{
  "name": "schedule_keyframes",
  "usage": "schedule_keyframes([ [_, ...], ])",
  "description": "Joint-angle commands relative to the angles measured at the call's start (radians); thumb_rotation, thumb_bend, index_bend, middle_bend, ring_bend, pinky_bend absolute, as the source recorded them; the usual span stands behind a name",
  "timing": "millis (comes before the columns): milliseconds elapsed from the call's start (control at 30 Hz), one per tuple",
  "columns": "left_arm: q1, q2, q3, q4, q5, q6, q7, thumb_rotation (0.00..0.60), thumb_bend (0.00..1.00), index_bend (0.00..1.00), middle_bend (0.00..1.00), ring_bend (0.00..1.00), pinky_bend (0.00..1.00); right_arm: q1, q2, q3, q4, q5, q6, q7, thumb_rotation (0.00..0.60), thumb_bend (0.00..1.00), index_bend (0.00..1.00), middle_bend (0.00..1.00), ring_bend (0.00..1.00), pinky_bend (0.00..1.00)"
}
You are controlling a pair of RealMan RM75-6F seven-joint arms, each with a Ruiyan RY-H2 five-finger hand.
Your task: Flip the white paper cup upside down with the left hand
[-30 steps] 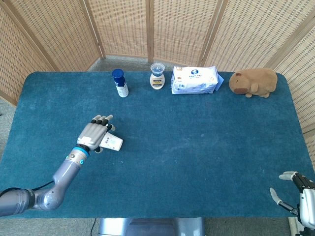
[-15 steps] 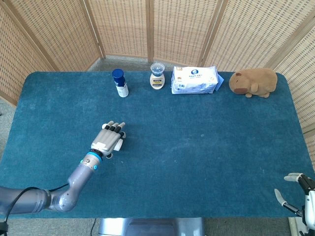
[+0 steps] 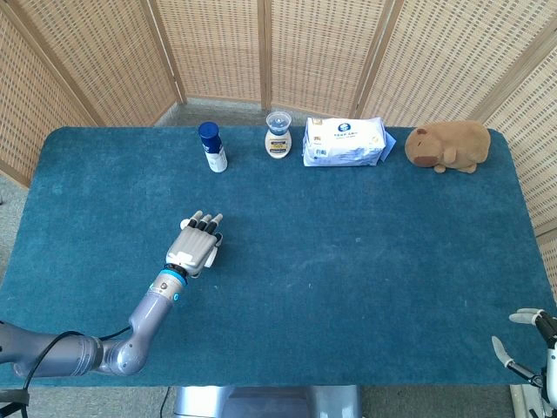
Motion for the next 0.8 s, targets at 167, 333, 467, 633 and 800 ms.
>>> schedule_keyframes([
  [167, 0.002, -0.016, 0.006, 0.016, -0.004, 0.015, 0.028, 0.6, 0.23, 0.49, 0.04, 0.0, 0.05, -0.003, 0.001, 0.003, 0.0, 0.003, 0.004, 0.002, 0.423, 0.32, 0.42, 0.37, 0.36, 0.37],
  [333, 0.004, -0.019, 0.008, 0.025, -0.008, 0.034, 0.052, 0.6, 0.23, 0.5, 0.04, 0.0, 0.05, -0.004, 0.001, 0.002, -0.001, 0.0, 0.004, 0.002, 0.422, 0.32, 0.42, 0.37, 0.36, 0.37],
  [467, 0.009, -0.023, 0.01, 0.035, -0.008, 0.034, 0.058, 0.6, 0.23, 0.5, 0.04, 0.0, 0.05, -0.006, 0.0, 0.001, -0.001, -0.002, 0.007, 0.001, 0.421, 0.32, 0.42, 0.37, 0.36, 0.37],
  [633, 0.028, -0.006, -0.034, 0.004, -0.018, 0.025, -0.012, 0.6, 0.23, 0.5, 0.04, 0.0, 0.05, -0.006, 0.001, 0.002, -0.003, -0.005, 0.009, 0.001, 0.425, 0.32, 0.42, 0.37, 0.36, 0.37],
  [800, 0.056, 0.058, -0.104, -0.05, -0.017, -0.011, -0.146, 0.6, 0.23, 0.5, 0.04, 0.0, 0.05, -0.003, -0.004, 0.003, 0.0, -0.007, 0.005, 0.003, 0.425, 0.32, 0.42, 0.37, 0.36, 0.37],
])
